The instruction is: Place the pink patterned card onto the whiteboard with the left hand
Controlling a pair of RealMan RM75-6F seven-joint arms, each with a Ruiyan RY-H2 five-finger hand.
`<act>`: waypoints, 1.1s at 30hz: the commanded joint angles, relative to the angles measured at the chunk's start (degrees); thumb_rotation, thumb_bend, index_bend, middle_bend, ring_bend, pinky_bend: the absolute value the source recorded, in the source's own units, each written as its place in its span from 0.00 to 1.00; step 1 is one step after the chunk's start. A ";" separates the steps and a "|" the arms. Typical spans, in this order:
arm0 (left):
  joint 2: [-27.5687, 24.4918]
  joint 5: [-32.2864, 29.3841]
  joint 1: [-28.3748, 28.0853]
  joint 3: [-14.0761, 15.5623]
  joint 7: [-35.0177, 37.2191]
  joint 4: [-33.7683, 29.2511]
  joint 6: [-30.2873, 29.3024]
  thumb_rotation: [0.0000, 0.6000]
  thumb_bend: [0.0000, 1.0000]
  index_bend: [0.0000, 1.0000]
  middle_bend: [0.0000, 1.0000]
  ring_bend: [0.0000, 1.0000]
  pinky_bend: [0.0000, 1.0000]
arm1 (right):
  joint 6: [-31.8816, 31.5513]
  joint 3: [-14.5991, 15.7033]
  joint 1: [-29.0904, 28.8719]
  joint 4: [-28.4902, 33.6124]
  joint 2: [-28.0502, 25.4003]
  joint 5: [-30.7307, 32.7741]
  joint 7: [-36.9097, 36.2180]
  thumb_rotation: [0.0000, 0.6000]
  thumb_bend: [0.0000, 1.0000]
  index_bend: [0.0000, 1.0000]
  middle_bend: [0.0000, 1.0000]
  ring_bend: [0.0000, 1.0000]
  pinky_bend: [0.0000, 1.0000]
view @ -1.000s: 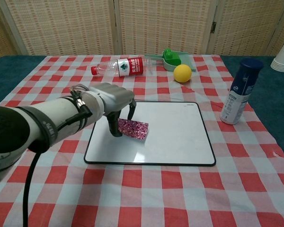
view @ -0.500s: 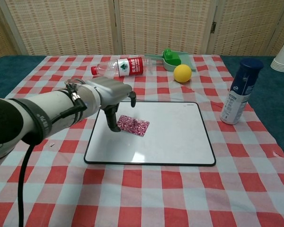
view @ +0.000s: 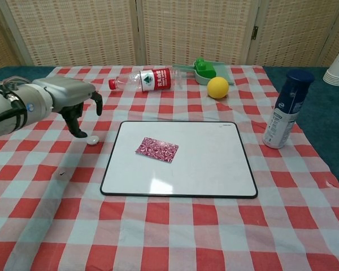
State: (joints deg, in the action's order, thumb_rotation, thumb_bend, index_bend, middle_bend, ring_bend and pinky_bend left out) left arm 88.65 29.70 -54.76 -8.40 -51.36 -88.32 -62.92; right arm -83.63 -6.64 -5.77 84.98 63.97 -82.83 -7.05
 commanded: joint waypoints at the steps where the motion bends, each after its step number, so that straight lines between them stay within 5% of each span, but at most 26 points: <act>1: -0.77 0.82 1.03 0.86 1.40 0.84 1.02 1.00 0.25 0.39 1.00 1.00 1.00 | 0.29 0.02 -0.14 0.04 0.25 0.19 0.54 1.00 0.00 0.00 0.03 0.00 0.00; 33: 8.14 5.77 5.16 -0.88 8.87 11.52 0.10 1.00 0.26 0.39 1.00 1.00 1.00 | 0.01 0.03 -0.07 0.06 0.34 0.15 0.79 1.00 0.00 0.00 0.03 0.00 0.00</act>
State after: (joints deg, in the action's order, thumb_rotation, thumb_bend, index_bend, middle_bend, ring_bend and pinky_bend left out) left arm 96.69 35.52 -49.69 -9.29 -42.46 -76.91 -62.90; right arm -83.62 -6.61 -5.84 85.05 64.31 -82.68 -6.27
